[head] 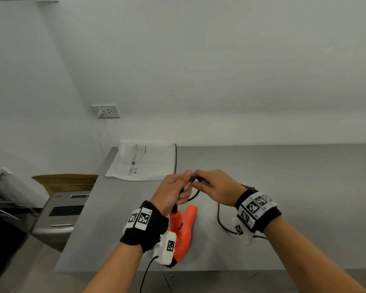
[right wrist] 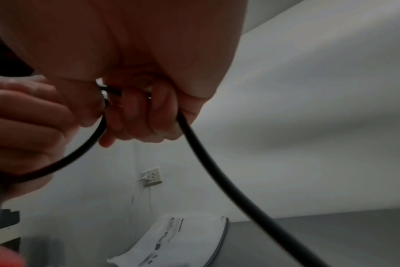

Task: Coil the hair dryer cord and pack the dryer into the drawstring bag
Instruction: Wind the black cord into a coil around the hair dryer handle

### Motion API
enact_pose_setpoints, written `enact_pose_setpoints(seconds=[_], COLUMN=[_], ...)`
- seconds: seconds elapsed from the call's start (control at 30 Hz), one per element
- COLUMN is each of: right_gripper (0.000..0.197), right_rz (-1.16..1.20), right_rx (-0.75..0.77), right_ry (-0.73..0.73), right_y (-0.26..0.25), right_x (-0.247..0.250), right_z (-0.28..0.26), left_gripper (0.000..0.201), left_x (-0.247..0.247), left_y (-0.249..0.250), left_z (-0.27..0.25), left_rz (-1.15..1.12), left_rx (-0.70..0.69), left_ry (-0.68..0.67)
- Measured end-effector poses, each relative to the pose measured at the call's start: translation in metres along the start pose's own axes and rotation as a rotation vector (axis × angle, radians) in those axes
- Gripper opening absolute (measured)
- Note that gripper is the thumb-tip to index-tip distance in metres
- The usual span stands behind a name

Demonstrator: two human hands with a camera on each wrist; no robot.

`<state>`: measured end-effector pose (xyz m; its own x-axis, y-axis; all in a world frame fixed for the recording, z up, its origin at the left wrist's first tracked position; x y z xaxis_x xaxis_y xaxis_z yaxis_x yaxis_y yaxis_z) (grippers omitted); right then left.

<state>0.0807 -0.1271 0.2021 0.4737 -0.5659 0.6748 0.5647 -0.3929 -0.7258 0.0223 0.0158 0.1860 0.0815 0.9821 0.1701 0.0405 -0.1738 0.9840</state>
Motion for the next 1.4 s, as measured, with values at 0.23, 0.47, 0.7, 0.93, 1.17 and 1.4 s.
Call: enact_pose_setpoints(seconds=[0.23,0.47,0.7,0.93,1.17,1.4], right_gripper=[0.026,0.039,0.038,0.018,0.046,0.003], right_rz=[-0.027,0.077,-0.209,-0.364,-0.146,-0.036], right_rx=[-0.064,-0.182,-0.255,0.047,-0.088,-0.132], right_ry=[0.052,0.173,-0.185,0.090,0.001,0.039], right_y=[0.003,0.014,0.010,-0.036,-0.012,0.000], right_x=[0.003,-0.042,-0.081,0.005,0.029,0.011], right_z=[0.008,-0.013,-0.038,-0.029,-0.012,0.002], left_gripper=[0.048,0.018,0.041,0.036,0.047,0.053], left_x=[-0.010,-0.017,-0.006,-0.006,-0.017,-0.024], left_y=[-0.001,-0.005,-0.017,-0.009,-0.005,-0.006], left_z=[-0.007,-0.007,0.003,0.002,0.006,0.005], left_rz=[-0.002,-0.153,-0.180,0.073,-0.024,-0.026], left_rx=[0.005,-0.085,-0.065,0.003,-0.001,0.044], left_ry=[-0.094,-0.051,0.060,-0.020,-0.018,-0.019])
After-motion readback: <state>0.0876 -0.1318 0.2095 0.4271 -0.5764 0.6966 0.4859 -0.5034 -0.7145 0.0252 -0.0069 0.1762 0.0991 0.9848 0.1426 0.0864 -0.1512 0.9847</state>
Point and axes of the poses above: each hand's wrist, its own z-axis towards the middle knuckle, its own x-axis out of the back of the hand, y = z × x, the point moved 4 cm from there along z, towards the middle knuckle, and after that the axes turned 14 degrees about z, right-handed, at the moved point
